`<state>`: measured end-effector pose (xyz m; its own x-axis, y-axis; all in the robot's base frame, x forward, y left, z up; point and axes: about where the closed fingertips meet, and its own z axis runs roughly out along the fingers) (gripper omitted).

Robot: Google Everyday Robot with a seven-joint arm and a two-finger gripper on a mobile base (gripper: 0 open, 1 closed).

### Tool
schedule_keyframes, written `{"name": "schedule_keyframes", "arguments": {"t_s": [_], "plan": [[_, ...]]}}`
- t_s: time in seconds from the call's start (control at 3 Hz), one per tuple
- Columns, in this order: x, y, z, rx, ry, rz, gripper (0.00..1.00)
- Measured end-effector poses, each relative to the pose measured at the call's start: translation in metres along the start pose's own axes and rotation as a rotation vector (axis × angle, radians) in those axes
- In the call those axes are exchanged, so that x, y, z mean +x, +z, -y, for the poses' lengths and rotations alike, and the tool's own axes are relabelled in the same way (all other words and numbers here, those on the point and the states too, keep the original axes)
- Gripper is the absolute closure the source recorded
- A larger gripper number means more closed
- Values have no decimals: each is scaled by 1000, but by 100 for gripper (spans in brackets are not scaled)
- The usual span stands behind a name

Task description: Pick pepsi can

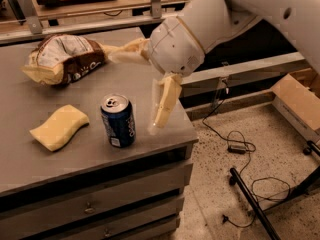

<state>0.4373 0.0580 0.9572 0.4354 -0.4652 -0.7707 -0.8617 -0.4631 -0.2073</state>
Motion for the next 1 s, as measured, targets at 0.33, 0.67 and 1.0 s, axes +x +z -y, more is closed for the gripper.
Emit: {"name": "schedule_keyframes", "arguments": {"t_s": [0.33,0.67,1.0], "plan": [[7,20,0,-36,21,109,0],[13,35,0,-56,49,141,0],[24,46,-3,-54,96,144,0]]}}
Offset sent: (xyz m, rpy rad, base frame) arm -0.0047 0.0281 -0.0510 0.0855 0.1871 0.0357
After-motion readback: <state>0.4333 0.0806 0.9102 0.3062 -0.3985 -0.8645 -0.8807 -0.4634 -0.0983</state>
